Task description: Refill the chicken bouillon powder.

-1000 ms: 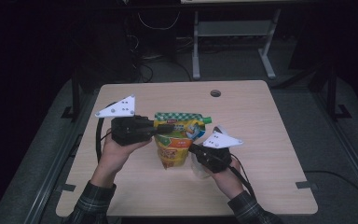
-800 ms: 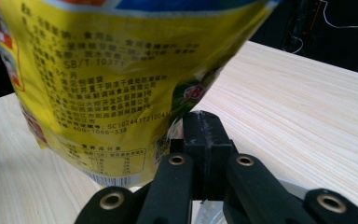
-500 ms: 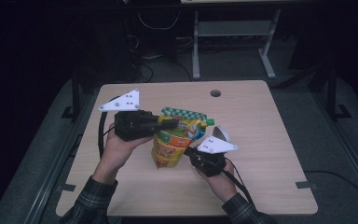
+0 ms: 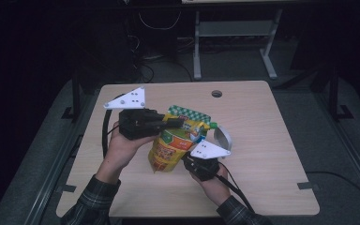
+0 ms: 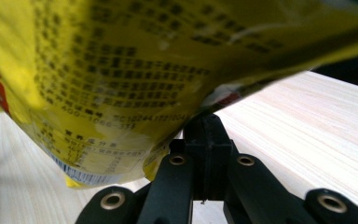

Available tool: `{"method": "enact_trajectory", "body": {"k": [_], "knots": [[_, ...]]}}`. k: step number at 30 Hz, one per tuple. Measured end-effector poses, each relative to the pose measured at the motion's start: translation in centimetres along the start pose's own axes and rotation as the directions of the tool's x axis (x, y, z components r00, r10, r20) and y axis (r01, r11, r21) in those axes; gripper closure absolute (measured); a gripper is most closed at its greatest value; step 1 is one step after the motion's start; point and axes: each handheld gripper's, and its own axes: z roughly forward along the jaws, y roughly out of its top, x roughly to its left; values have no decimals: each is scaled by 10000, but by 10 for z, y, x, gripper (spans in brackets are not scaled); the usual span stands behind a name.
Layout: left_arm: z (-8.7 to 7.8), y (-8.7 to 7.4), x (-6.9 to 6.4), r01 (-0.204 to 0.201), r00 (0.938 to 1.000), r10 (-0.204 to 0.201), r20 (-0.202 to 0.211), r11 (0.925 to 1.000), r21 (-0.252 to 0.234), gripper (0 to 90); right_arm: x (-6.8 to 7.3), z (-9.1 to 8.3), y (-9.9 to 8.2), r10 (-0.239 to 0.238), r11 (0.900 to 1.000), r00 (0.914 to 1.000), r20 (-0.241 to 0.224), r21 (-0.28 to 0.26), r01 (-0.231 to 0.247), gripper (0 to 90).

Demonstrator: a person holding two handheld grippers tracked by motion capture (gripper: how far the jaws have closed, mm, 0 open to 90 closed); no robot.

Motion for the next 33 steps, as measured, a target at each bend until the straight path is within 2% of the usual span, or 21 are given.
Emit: {"method": "enact_trajectory", "body": {"k": [11, 17, 19, 23, 30, 33], "knots": [[13, -4, 9, 319, 9992, -307, -250, 9982, 499, 900, 12, 11, -7, -274, 9996, 9991, -329, 27, 275, 900], [19, -5, 13, 450, 9988, -436, -222, 9966, 688, 900, 15, 13, -11, -412, 9991, 9976, -551, -140, 405, 900], [24, -5, 16, 410, 9990, -390, -224, 9945, 966, 900, 15, 15, -13, -412, 9990, 9971, -635, -192, 401, 900], [31, -5, 18, 541, 9985, -525, -167, 9923, 1112, 900, 16, 16, -15, -368, 9992, 9966, -743, -195, 354, 900], [43, -6, 24, 584, 9983, -585, -43, 9837, 1703, 900, 20, 18, -17, -317, 9993, 9937, -1078, -231, 294, 900], [47, -5, 25, 491, 9988, -491, -48, 9787, 1992, 900, 23, 19, -18, -250, 9994, 9914, -1285, -267, 218, 900]]}}
